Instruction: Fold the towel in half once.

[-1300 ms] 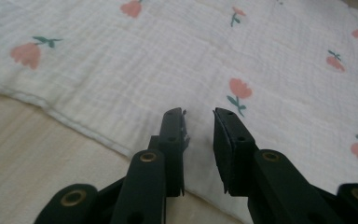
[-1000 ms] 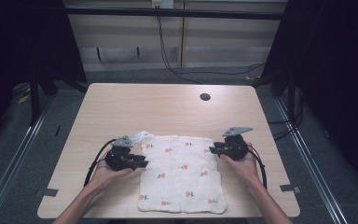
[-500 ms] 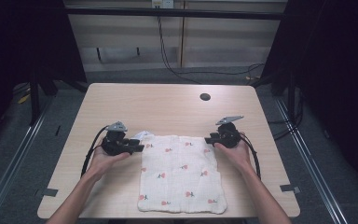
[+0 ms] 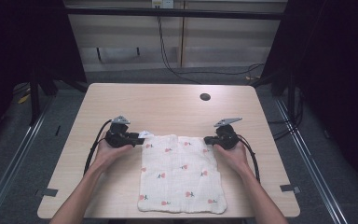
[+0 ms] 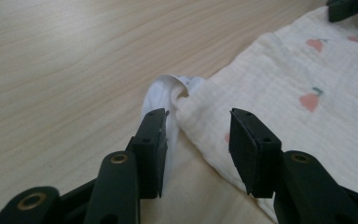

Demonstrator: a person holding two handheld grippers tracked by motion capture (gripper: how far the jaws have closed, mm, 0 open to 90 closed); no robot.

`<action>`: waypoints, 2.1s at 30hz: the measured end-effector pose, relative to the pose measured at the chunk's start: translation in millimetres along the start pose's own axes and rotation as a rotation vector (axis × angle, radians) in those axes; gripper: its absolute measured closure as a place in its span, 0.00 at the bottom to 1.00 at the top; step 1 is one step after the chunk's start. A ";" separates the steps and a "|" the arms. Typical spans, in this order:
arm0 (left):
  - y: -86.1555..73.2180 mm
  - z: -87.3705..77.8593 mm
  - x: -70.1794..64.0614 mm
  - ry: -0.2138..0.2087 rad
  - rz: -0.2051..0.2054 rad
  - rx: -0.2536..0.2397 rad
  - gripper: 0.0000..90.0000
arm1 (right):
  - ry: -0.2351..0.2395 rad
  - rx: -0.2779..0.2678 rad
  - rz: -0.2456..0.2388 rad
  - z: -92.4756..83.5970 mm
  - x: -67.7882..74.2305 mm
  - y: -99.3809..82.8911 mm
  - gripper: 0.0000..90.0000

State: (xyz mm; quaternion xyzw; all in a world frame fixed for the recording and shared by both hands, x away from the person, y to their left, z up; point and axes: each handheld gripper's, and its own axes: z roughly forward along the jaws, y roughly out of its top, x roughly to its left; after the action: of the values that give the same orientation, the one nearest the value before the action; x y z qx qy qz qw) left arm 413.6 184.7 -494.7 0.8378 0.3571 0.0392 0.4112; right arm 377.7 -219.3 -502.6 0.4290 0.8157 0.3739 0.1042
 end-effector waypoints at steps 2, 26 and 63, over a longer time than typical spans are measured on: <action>-0.6 2.5 1.0 -0.002 -0.006 0.003 0.63 | 0.002 -0.004 0.000 -0.2 0.1 0.3 0.97; 6.1 18.1 -10.7 -0.035 0.077 0.020 0.95 | 0.026 -0.051 0.018 -9.1 1.5 2.2 0.96; 45.0 -22.5 -14.5 -0.055 0.077 -0.148 0.95 | -0.001 -0.216 0.024 -58.5 -19.2 38.2 0.97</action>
State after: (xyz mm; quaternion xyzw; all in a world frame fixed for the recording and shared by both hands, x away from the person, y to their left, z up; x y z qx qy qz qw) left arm 420.3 172.2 -444.3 0.8189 0.3094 0.0582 0.4800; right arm 384.4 -251.2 -437.9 0.4251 0.7653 0.4609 0.1457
